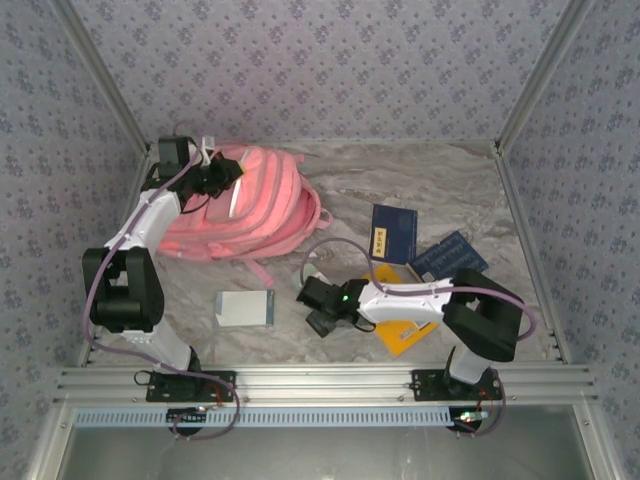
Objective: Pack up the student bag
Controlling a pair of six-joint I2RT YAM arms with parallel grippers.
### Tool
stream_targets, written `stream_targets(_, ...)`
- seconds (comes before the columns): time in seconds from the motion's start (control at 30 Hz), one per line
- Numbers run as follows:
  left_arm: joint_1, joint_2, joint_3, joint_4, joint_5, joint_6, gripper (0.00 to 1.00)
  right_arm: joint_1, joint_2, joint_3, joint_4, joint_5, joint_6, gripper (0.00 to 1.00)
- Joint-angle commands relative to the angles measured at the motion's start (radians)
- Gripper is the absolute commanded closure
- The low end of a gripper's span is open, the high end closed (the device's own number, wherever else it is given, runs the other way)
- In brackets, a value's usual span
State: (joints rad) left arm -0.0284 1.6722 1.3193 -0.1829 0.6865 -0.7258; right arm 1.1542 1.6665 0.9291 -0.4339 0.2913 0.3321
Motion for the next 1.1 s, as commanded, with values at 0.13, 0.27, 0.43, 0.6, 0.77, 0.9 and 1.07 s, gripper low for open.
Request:
stream_targets(0.13, -0.004, 0.000, 0.035, 0.013, 0.032, 0.016, 1.00, 0.003, 0.094, 0.063, -0.101, -0.015, 0.008, 0.16)
stream_targets(0.27, -0.008, 0.007, 0.051, 0.012, 0.052, 0.021, 1.00, -0.003, 0.009, 0.040, -0.084, 0.006, 0.031, 0.27)
stream_targets(0.43, -0.047, 0.019, 0.121, -0.073, 0.056, 0.077, 1.00, -0.036, -0.122, 0.030, -0.108, 0.053, 0.069, 0.31)
stream_targets(0.6, -0.105, 0.020, 0.175, -0.125, 0.087, 0.111, 1.00, -0.104, -0.314, -0.006, -0.139, 0.128, 0.111, 0.33)
stream_targets(0.77, -0.168, 0.027, 0.286, -0.215, 0.140, 0.146, 1.00, -0.209, -0.509, -0.059, -0.147, 0.122, 0.143, 0.35)
stream_targets(0.9, -0.220, 0.031, 0.414, -0.322, 0.169, 0.199, 1.00, -0.317, -0.628, -0.069, -0.150, 0.055, 0.165, 0.36)
stream_targets(1.07, -0.238, 0.005, 0.490, -0.358, 0.247, 0.198, 1.00, -0.407, -0.726, -0.049, -0.138, -0.037, 0.211, 0.37)
